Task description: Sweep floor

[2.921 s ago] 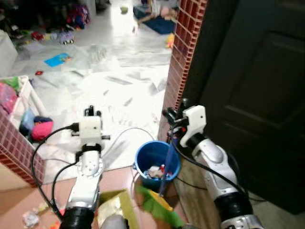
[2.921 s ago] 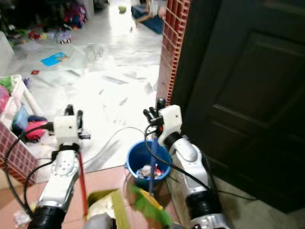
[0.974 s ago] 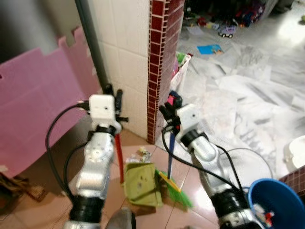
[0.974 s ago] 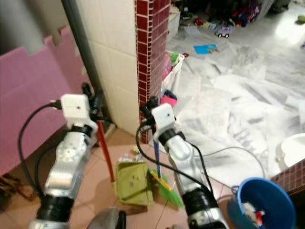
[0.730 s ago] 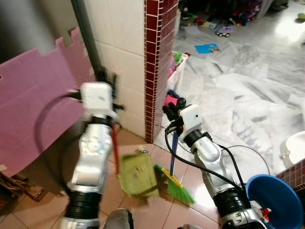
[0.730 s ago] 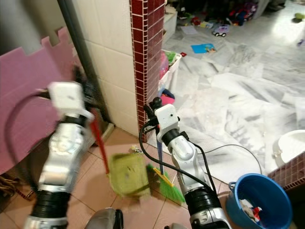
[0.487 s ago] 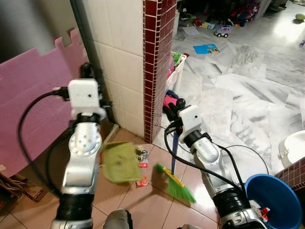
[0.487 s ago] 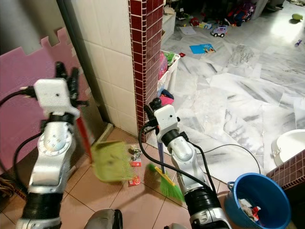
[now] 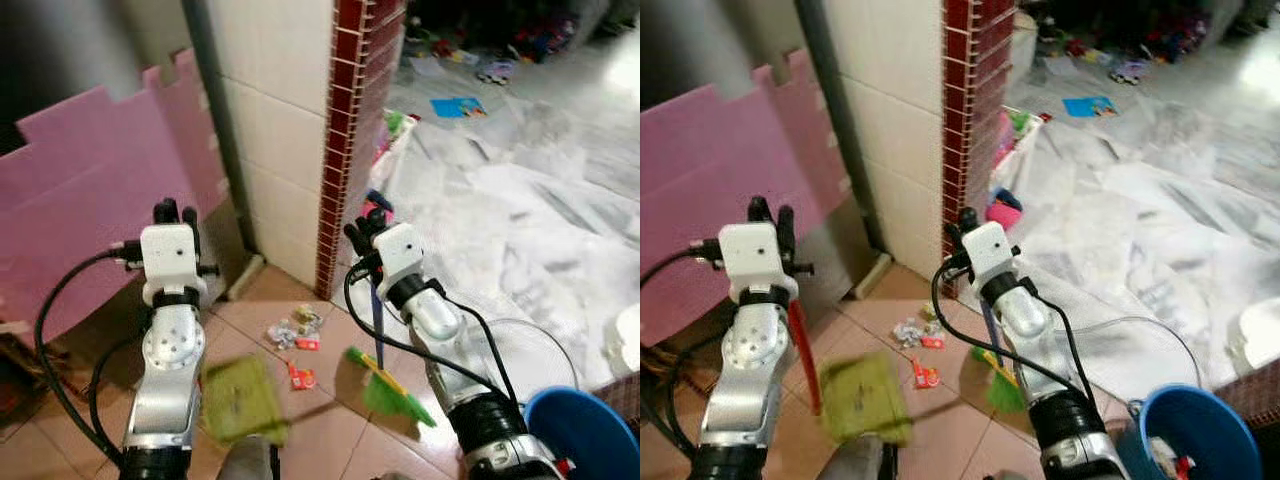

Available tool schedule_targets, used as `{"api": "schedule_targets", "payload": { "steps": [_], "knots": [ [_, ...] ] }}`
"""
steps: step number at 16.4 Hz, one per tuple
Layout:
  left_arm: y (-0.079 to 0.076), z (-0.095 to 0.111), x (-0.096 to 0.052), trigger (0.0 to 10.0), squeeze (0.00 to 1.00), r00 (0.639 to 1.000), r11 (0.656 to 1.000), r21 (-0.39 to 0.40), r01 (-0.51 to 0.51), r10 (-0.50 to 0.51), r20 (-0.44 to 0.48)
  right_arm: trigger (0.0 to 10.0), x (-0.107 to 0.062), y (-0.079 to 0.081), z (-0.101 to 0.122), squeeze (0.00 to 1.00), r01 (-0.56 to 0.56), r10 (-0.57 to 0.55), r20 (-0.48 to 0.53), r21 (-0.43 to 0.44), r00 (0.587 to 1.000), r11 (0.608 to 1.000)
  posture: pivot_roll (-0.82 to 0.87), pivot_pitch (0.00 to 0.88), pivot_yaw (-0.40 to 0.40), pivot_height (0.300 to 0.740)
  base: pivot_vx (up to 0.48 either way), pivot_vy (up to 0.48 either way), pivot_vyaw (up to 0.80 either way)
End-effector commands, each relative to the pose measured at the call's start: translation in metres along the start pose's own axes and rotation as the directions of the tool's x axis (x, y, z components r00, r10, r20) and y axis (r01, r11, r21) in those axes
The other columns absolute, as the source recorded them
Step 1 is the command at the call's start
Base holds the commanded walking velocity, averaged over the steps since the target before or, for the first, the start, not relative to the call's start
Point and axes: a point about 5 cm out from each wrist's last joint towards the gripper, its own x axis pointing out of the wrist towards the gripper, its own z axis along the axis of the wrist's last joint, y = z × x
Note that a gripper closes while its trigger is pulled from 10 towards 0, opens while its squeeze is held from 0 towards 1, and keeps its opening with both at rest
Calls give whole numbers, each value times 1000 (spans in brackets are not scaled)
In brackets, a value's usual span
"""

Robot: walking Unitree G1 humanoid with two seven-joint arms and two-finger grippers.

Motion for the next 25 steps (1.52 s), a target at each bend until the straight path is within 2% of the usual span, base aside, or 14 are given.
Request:
{"api": "schedule_targets", "payload": {
  "steps": [1, 3, 8, 18, 24, 25],
  "knots": [
    [-1, 8, 1, 10000, 0, 998, 1000, 5, -4, 4, 58, 10000, 4, -4, 8, 0, 16, -15, 38, -14, 999, 1000, 57, 0, -7, 740, 0, 0, 794],
    [-2, -1, -1, 10000, 0, 1000, 1000, -6, -16, 16, 24, 10000, 3, -5, 7, 0, 32, -32, 37, 6, 999, 999, 54, 0, -6, 740, 0, 0, 794],
    [1, -14, -5, 10000, 0, 997, 997, 1, -74, 74, 13, 10000, 3, -5, 8, 0, 36, -37, 44, 6, 998, 999, 46, 0, -9, 740, 0, 0, 794],
    [1, -19, 3, 10000, 0, 994, 994, 20, -111, 111, 18, 10000, 5, -5, 11, 0, 48, -49, 54, 17, 997, 999, 47, 0, -15, 740, 0, 0, 789],
    [-4, -15, 16, 10000, 0, 989, 995, 35, -99, 94, 116, 10000, 3, -3, 10, 0, 68, -70, 57, 37, 996, 997, 46, 0, -21, 740, 0, 0, 610],
    [-12, -15, 20, 10000, 0, 984, 997, 40, -58, 51, 171, 10000, 3, -6, 10, 0, 100, -102, 57, 43, 993, 994, 42, 0, -22, 740, 0, 0, 0]
  ]
}}
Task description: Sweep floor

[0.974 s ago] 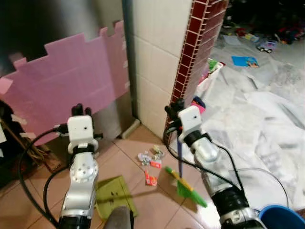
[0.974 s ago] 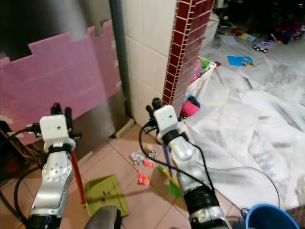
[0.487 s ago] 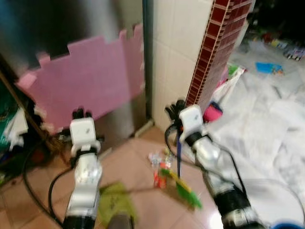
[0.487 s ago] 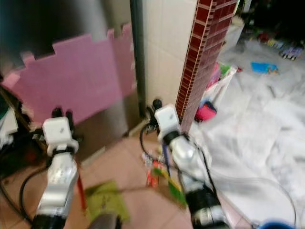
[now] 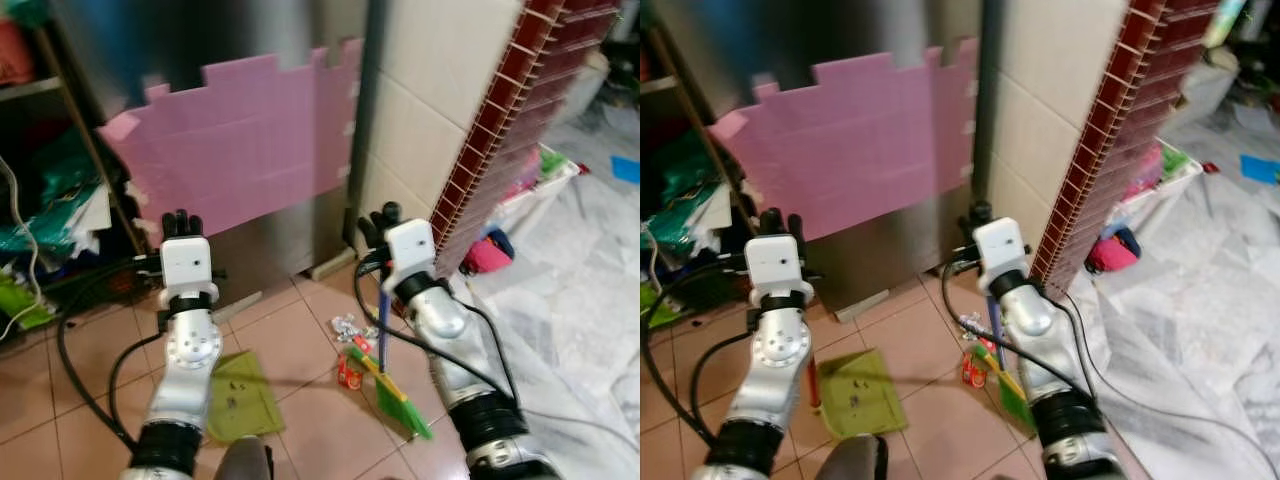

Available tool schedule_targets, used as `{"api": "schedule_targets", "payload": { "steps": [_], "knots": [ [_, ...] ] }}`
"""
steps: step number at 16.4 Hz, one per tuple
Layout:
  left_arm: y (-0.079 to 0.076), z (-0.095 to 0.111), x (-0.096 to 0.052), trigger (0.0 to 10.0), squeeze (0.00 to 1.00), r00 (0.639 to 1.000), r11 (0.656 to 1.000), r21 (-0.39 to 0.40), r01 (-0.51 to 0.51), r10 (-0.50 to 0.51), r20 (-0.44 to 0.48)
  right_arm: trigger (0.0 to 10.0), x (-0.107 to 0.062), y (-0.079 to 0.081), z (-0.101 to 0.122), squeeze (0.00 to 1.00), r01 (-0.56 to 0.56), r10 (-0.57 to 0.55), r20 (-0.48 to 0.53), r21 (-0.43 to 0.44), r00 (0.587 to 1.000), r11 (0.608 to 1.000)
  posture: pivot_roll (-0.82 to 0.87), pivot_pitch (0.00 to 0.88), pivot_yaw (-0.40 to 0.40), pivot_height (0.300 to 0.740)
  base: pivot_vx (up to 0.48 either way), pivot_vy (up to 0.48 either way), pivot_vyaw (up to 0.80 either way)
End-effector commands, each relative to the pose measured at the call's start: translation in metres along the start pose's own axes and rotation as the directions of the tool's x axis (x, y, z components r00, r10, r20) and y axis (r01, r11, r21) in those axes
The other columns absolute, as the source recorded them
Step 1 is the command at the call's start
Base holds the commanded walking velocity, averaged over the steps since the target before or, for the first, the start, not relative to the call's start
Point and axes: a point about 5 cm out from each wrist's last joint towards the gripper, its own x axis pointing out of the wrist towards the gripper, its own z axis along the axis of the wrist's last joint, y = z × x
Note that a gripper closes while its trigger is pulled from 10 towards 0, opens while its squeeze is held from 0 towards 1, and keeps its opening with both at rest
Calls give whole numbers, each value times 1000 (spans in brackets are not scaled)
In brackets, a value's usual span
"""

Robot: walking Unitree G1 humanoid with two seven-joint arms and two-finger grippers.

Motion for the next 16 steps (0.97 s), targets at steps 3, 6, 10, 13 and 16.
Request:
{"api": "schedule_targets", "payload": {
  "steps": [3, 6, 10, 13, 16],
  "knots": [
    [-23, 17, 13, 10000, 0, 991, 998, -12, 69, -67, 118, 10000, 4, -12, 12, 0, 86, -86, 54, 16, 995, 996, 29, 0, -25, 740, 0, 0, 0],
    [-62, 18, 13, 10000, 0, 973, 968, -124, 218, -206, 106, 10000, 3, -35, 12, 0, 234, -233, 30, -17, 972, 972, 11, 0, -20, 740, 0, 0, 0],
    [-83, -5, -5, 10000, 0, 961, 945, -194, 262, -273, -36, 10000, -1, -56, 3, 0, 369, -370, -42, -24, 928, 929, -10, 0, -16, 740, 0, 0, 0],
    [-78, -29, -17, 10000, 0, 949, 945, -233, 231, -271, -159, 10000, 0, -55, -5, 0, 388, -387, -100, -11, 917, 922, -8, 0, -17, 740, 0, 0, 0],
    [-80, -30, -15, 10000, 0, 938, 936, -246, 251, -298, -177, 10000, 4, -32, -21, 0, 283, -244, -234, 154, 941, 947, -4, 0, -17, 740, 0, 0, 0]
  ]
}}
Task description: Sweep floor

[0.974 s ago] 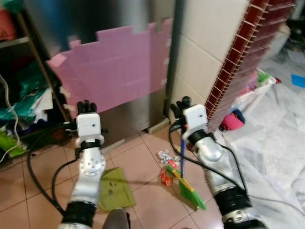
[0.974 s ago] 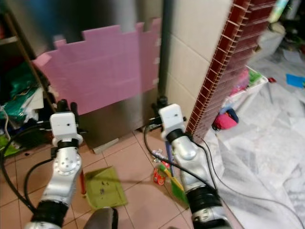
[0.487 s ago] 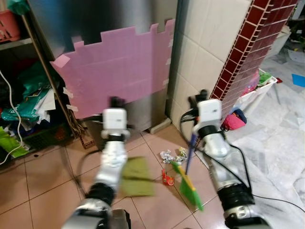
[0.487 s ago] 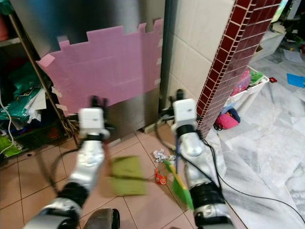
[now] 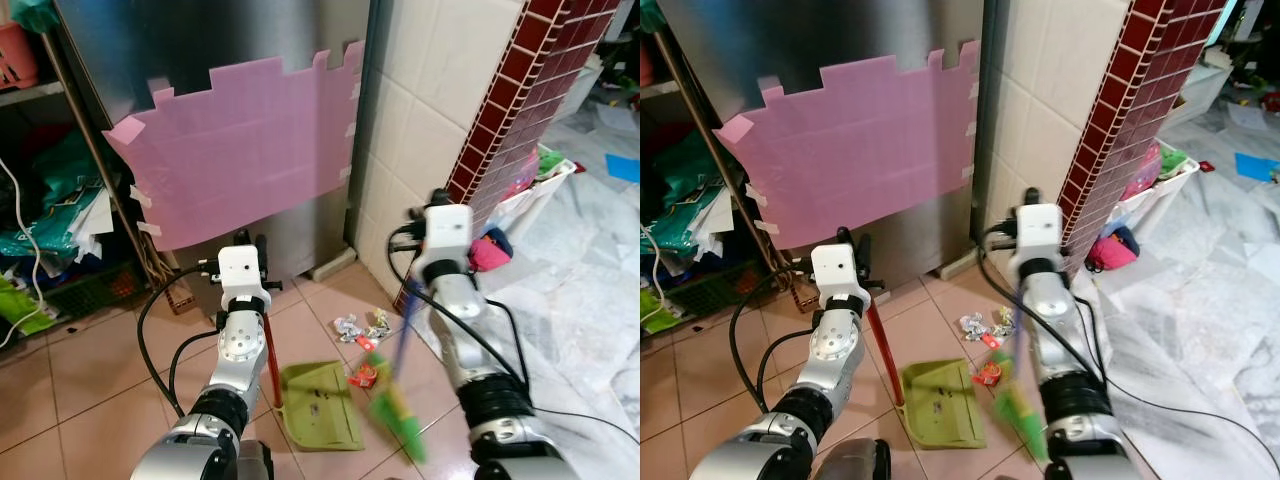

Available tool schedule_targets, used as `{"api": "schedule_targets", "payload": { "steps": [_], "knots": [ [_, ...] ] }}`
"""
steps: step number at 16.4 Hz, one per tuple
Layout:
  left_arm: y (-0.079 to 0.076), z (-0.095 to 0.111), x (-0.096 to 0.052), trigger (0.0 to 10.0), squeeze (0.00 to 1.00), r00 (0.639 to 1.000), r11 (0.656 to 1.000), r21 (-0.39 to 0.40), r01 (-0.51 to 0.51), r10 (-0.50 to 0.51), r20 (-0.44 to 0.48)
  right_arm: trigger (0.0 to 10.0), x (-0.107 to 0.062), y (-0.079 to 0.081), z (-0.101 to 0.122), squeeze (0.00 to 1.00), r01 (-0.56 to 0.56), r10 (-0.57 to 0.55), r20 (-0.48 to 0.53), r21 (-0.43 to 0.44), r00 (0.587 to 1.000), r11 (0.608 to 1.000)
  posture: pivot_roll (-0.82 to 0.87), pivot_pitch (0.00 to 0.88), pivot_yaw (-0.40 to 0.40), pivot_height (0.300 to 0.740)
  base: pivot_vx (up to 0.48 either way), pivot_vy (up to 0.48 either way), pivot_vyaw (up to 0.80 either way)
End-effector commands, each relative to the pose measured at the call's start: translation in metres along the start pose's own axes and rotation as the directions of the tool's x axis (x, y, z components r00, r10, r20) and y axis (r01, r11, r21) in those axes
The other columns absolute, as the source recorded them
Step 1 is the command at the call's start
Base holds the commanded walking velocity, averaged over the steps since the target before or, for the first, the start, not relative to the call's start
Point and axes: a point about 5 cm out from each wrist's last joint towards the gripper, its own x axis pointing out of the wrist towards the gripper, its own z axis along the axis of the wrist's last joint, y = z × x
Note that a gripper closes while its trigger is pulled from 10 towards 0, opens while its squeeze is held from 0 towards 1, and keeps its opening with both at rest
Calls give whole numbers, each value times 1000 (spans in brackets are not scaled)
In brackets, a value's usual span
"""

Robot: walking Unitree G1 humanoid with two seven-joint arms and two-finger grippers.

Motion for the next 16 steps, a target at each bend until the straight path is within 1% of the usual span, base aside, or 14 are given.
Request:
{"api": "schedule_targets", "payload": {
  "steps": [1, 2, 3, 5, 6, 8, 9, 10, 11, 12, 13, 14, 15, 16],
  "knots": [
    [-5, -9, -4, 10000, 0, 998, 999, 25, 44, -43, -55, 10000, -2, 16, -12, 0, -83, 92, -75, 116, 993, 990, -4, 0, -17, 740, 0, 0, 0],
    [-7, -9, -4, 10000, 0, 997, 998, 25, 60, -59, -50, 10000, -3, 25, -4, 0, -146, 154, -33, 191, 987, 971, -9, 0, -16, 740, 0, 0, 0],
    [-7, -9, -3, 10000, 0, 997, 998, 25, 60, -59, -52, 10000, -3, 27, 0, 0, -182, 190, -20, 213, 982, 960, -11, 0, -14, 740, 0, 0, 0],
    [-10, -8, -3, 10000, 0, 994, 995, 11, 102, -101, -49, 10000, -1, 29, 17, 0, -267, 267, 37, 256, 963, 929, -14, 0, -13, 740, 0, 0, 0],
    [-10, -8, -3, 10000, 0, 993, 994, 21, 105, -104, -50, 10000, 0, 30, 26, 0, -318, 310, 72, 270, 948, 909, -16, 0, -11, 740, 0, 0, 0],
    [-11, -8, -3, 10000, 0, 993, 994, 29, 108, -106, -52, 10000, 3, 28, 46, 0, -385, 360, 140, 270, 923, 883, -17, 0, -9, 740, 0, 0, 0],
    [-11, -9, -3, 10000, 0, 993, 994, 32, 108, -106, -58, 10000, 7, 24, 64, 0, -402, 359, 210, 220, 909, 889, -17, 0, -9, 740, 0, 0, 0],
    [-11, -9, -3, 10000, 0, 992, 993, 31, 110, -108, -60, 10000, 13, 14, 89, 0, -361, 320, 289, 99, 902, 927, -17, 0, -9, 740, 0, 0, 0],
    [-11, -9, -3, 10000, 0, 992, 993, 31, 110, -108, -60, 10000, 13, 13, 92, 0, -356, 319, 296, 79, 900, 931, -17, 0, -9, 740, 0, 0, 0],
    [-10, -3, 0, 10000, 0, 994, 992, 60, 109, -108, -17, 10000, 15, 7, 100, 0, -319, 296, 317, 20, 901, 948, -24, 0, -10, 740, 0, 0, 0],
    [-11, 8, 4, 10000, 0, 992, 991, 80, 111, -115, 49, 10000, 17, 1, 105, 0, -265, 263, 338, -40, 904, 963, -24, 0, -11, 740, 0, 0, 0],
    [-11, 15, 7, 10000, 0, 989, 991, 75, 113, -120, 90, 10000, 17, -3, 105, 0, -229, 239, 345, -71, 908, 971, -22, 0, -15, 740, 0, 0, 0],
    [-10, 21, 9, 10000, 0, 985, 992, 55, 113, -119, 122, 10000, 17, -7, 102, 0, -197, 214, 342, -84, 915, 977, -17, 0, -17, 740, 0, 0, 0],
    [-7, 28, 10, 10000, 0, 981, 994, 37, 108, -112, 161, 10000, 17, -11, 95, 0, -156, 179, 327, -96, 928, 983, -17, 0, -17, 740, 0, 0, 0]
  ]
}}
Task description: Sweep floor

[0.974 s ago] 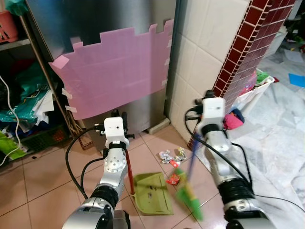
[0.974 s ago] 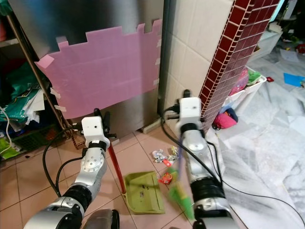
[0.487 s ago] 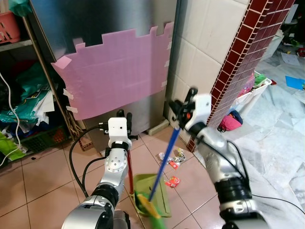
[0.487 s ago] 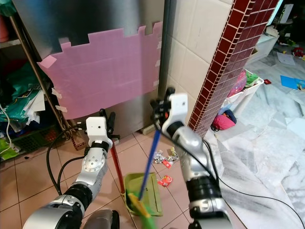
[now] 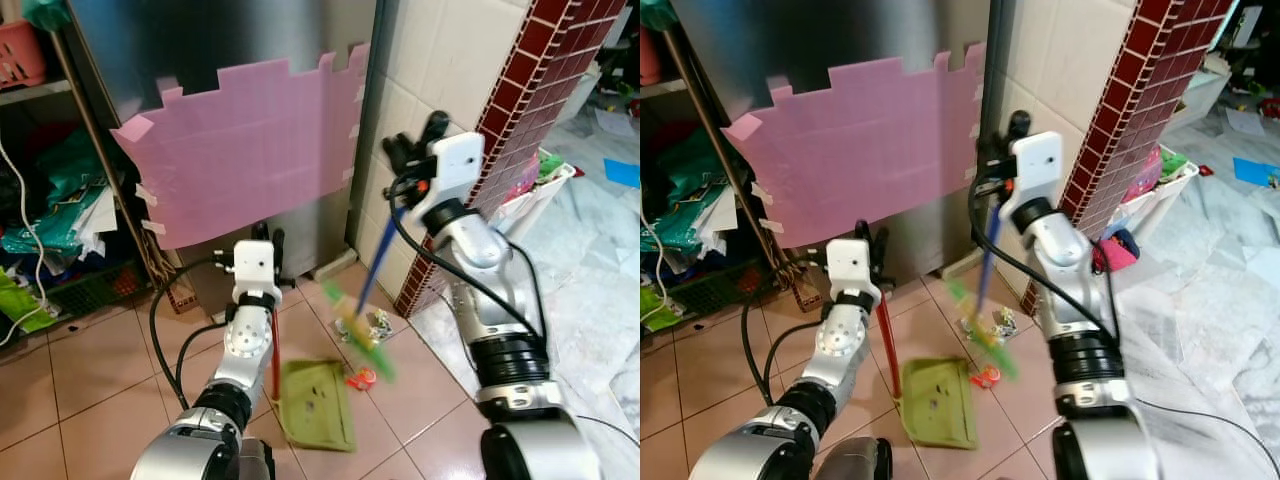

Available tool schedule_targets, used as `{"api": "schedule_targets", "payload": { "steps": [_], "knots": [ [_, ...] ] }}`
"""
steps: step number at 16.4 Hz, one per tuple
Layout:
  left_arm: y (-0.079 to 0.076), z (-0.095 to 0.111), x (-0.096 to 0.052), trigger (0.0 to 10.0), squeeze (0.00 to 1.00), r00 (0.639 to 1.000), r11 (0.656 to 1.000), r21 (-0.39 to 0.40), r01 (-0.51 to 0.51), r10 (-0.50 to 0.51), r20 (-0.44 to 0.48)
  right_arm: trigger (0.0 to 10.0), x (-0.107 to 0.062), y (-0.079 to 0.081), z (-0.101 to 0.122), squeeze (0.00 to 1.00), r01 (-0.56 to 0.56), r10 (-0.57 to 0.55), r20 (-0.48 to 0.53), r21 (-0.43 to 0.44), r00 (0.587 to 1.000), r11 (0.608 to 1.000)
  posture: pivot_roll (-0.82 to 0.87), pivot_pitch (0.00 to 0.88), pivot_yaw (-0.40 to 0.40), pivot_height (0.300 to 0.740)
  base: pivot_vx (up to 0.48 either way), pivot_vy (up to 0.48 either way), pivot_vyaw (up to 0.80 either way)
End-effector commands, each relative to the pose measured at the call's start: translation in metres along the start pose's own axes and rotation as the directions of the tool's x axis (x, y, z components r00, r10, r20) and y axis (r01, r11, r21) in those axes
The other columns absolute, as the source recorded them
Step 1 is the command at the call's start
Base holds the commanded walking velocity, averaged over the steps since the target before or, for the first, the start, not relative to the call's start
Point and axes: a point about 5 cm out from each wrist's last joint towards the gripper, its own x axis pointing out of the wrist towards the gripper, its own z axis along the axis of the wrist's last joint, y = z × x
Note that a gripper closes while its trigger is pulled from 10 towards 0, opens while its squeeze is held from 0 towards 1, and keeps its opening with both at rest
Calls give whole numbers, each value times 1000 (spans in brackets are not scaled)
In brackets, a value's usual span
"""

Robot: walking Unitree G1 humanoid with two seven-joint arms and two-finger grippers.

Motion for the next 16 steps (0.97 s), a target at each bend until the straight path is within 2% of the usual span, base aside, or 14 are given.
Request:
{"api": "schedule_targets", "payload": {
  "steps": [1, 3, 5, 6, 9, 11, 14, 15, 16],
  "knots": [
    [2, 16, 6, 10000, 0, 996, 1000, -9, 3, -2, 88, 10000, 0, -4, -2, 0, 42, -42, 7, -17, 999, 999, -12, 0, -19, 740, 0, 0, 0],
    [5, 21, 5, 10000, 0, 993, 1000, -15, -8, 10, 119, 10000, -6, -2, -16, 0, 61, -63, -22, -88, 998, 994, -9, 0, -20, 740, 0, 0, 0],
    [13, 17, 1, 10000, 0, 994, 1000, 2, -31, 31, 109, 10000, -10, 2, -32, 0, 94, -105, -62, -155, 993, 983, 2, 0, -22, 740, 0, 0, 0],
    [16, 15, 0, 10000, 0, 994, 999, 5, -43, 42, 104, 10000, -13, 5, -37, 0, 94, -103, -61, -133, 993, 987, 1, 0, -21, 740, 0, 0, 0],
    [20, 10, -2, 10000, 0, 996, 998, 18, -55, 54, 66, 10000, -16, 12, -46, 0, 101, -113, -72, -145, 991, 984, 2, 0, -21, 740, 0, 0, 0],
    [19, -5, -6, 10000, 0, 999, 998, 36, -46, 47, -26, 10000, -18, 19, -53, 0, 109, -121, -79, -138, 990, 984, -3, 0, -15, 740, 0, 0, 0],
    [15, -20, -10, 10000, 0, 991, 999, 15, -39, 41, -127, 10000, -20, 30, -62, 0, 113, -122, -109, -85, 987, 990, -11, 0, -13, 740, 0, 0, 0],
    [12, -22, -10, 10000, 0, 987, 999, 4, -33, 33, -156, 10000, -21, 35, -63, 0, 101, -105, -122, -43, 987, 994, -14, 0, -13, 740, 0, 0, 0],
    [9, -21, -8, 10000, 0, 987, 1000, 3, -24, 24, -158, 10000, -21, 37, -64, 0, 89, -90, -131, -14, 987, 996, -14, 0, -13, 740, 0, 0, 0]
  ]
}}
